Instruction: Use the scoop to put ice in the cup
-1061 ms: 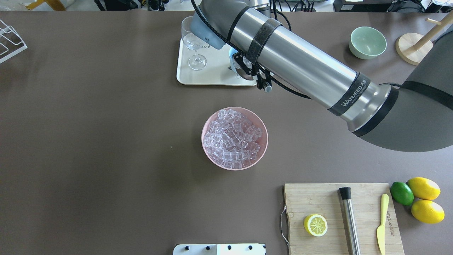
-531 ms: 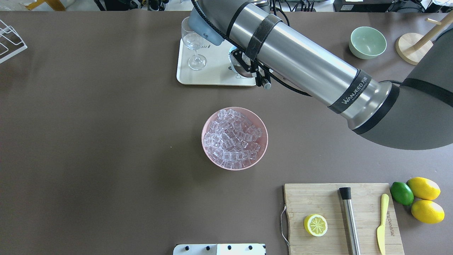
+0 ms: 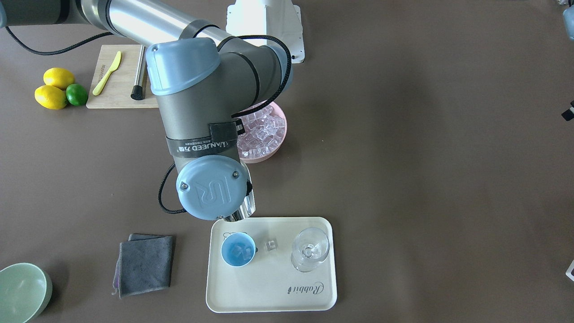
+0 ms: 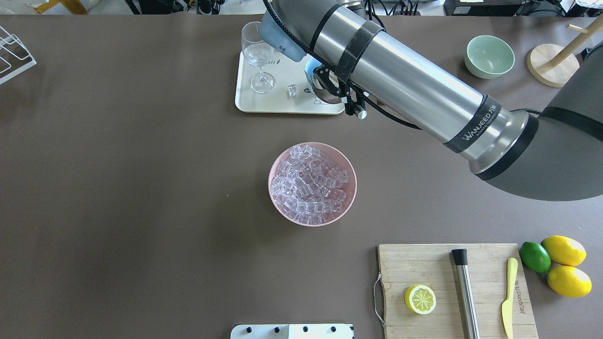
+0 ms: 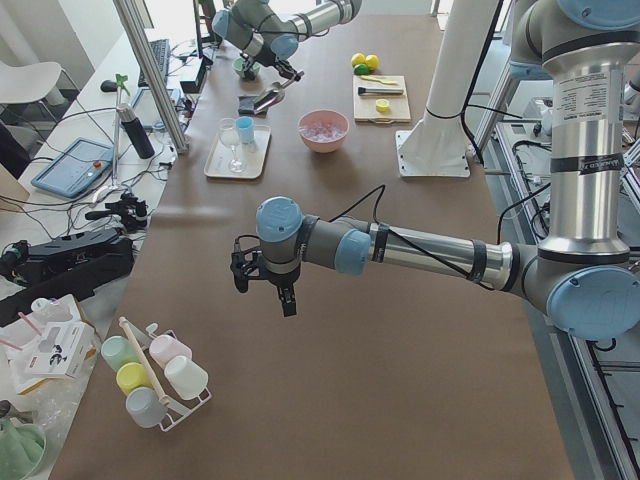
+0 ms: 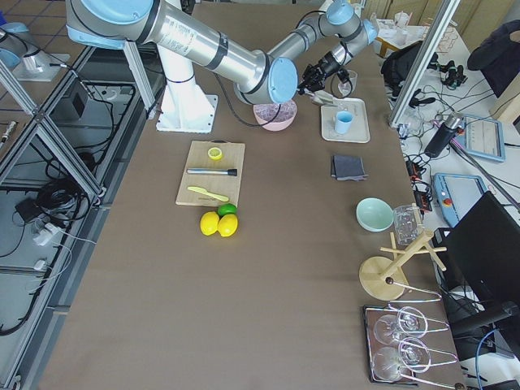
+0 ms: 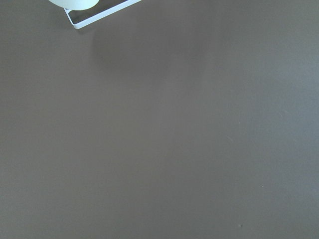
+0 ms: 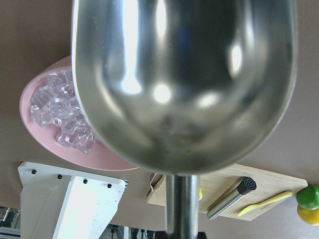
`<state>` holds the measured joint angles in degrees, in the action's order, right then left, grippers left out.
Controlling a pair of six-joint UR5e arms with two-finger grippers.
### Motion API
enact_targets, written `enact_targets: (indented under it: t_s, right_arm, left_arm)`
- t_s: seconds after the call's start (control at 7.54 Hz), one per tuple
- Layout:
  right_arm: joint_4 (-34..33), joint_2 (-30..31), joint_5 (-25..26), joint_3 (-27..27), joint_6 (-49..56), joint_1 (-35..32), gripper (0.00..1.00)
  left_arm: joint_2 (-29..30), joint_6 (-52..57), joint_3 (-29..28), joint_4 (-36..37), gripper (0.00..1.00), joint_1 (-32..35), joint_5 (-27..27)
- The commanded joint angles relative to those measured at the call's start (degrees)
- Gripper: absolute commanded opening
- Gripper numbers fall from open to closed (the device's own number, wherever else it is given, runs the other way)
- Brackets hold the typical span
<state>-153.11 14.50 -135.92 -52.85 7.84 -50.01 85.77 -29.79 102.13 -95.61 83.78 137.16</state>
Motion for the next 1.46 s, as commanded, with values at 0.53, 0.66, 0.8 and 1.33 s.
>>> enact_targets:
  t_s: [0.53, 0.66, 0.8, 1.33]
  right_arm:
    - [-1.3, 9.7, 3.0, -21.5, 1.3, -0.1, 0.00]
    - [-1.2, 13.6, 4.0, -27.7, 1.3, -0.1, 0.00]
    - [-1.0, 19.3, 4.2, -35.0, 0.7, -0.2, 0.00]
    - [7.3, 40.7, 5.0, -56.6, -11.0, -2.3, 0.00]
  left_arm:
    - [0.0, 0.0, 0.3, 0.0, 0.98, 0.1, 0.2]
    - [-0.1, 0.0, 0.1, 0.1, 0.98, 0.2, 0.1]
    - [-0.2, 0.0, -0.1, 0.2, 0.98, 0.7, 0.2]
    - [-0.2, 0.4, -0.4, 0.2, 0.98, 1.3, 0.3]
